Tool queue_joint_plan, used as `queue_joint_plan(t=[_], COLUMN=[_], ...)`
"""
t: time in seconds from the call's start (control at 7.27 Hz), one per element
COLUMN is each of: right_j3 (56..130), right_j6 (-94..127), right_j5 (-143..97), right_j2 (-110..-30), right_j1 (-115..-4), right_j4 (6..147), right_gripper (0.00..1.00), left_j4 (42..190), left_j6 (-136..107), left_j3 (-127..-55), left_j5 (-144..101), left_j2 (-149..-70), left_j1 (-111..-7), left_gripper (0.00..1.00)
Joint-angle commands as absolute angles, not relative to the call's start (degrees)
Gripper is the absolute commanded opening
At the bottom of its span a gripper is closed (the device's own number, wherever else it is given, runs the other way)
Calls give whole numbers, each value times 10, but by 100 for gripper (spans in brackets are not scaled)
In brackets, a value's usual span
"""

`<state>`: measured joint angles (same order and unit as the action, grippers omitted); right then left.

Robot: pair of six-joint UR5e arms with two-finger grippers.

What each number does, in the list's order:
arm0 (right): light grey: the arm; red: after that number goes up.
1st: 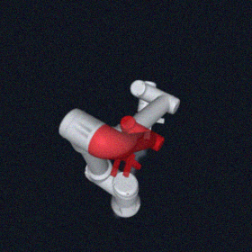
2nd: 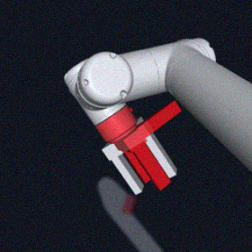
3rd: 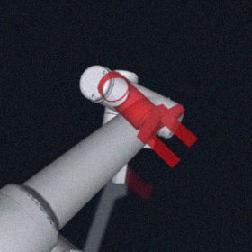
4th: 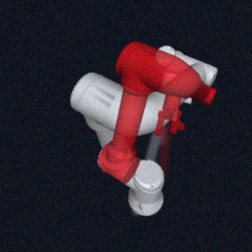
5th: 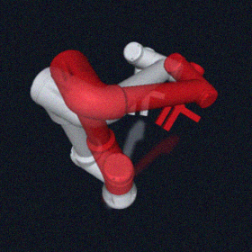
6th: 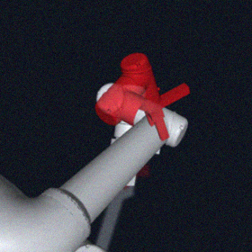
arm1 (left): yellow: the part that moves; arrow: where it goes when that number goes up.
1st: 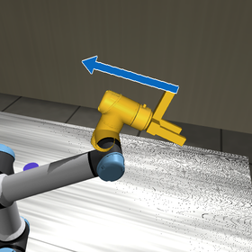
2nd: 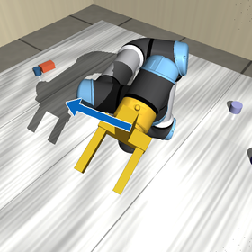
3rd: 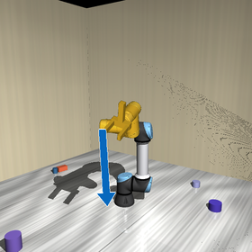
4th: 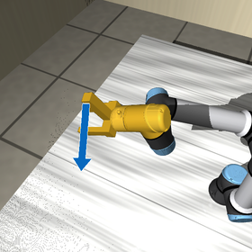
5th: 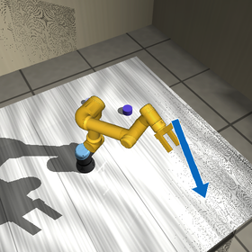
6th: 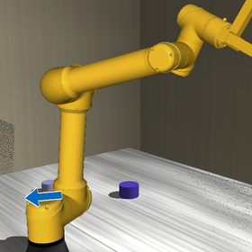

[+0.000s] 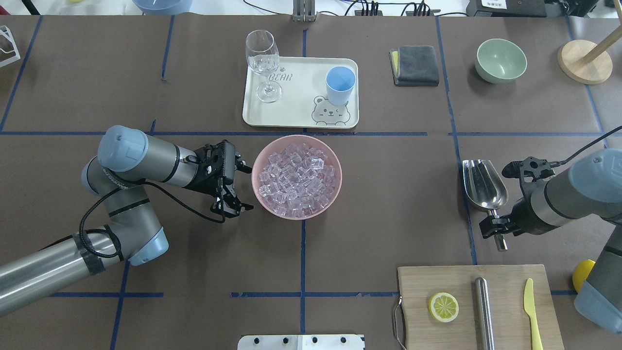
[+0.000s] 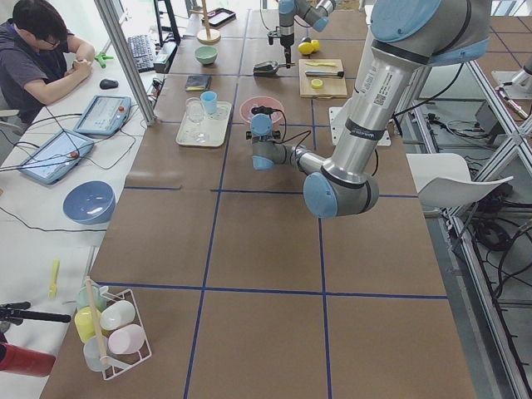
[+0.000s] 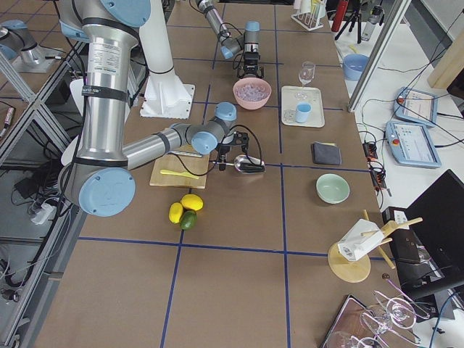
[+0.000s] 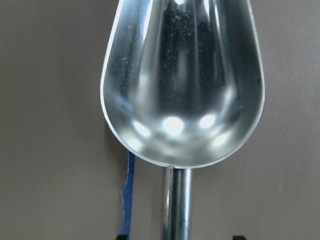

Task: Put ice in cup with scoop
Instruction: 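Grasp the metal scoop handle with the right gripper and lift it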

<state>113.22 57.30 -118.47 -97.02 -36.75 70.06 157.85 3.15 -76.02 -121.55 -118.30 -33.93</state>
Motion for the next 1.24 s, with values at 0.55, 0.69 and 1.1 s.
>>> queue_joint_plan(t=[0.55,0.69,1.1], right_j3=[1134,1136,1152], right_j6=[572,569,527], right_j5=[-1178,-1177,-1174], right_j2=[-972,-972,-971], right_j1=[-343,-345,-352], right_j4=[705,705,705], right_gripper=[18,0,0], left_j4=[1579,1579,1579], left_j6=[32,32,31], left_j3=[-761,-761,-762], left_j5=[-1216,-1216,-1216], left_j2=[-1183,-1183,-1183], left_j1=[-339,-339,-339], left_gripper=[100,100,100])
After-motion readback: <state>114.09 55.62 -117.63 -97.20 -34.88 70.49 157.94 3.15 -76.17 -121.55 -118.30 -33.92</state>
